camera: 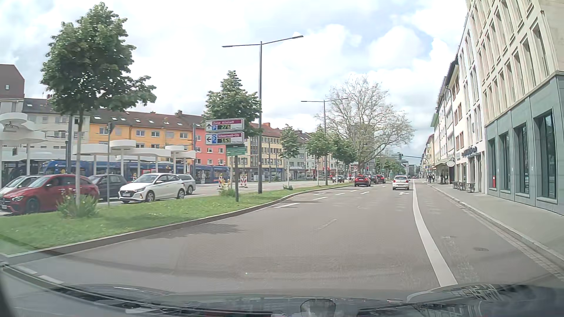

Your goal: Follow the waypoints while adhering to traffic rules and regulations

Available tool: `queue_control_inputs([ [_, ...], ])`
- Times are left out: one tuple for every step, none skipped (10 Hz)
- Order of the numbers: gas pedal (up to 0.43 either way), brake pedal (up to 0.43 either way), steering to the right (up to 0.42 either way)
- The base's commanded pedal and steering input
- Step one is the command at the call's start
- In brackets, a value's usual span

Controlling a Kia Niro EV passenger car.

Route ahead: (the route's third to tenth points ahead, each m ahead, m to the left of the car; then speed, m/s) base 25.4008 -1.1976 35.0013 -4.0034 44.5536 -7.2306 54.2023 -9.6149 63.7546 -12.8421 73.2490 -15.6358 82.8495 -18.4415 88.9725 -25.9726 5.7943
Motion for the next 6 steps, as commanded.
queue_control_inputs([
  [0.169, 0.0, 0.218],
  [0.177, 0.0, 0.197],
  [0.177, 0.0, 0.18],
  [0.177, 0.0, 0.169],
  [0.177, 0.0, 0.157],
  [0.189, 0.0, 0.147],
])
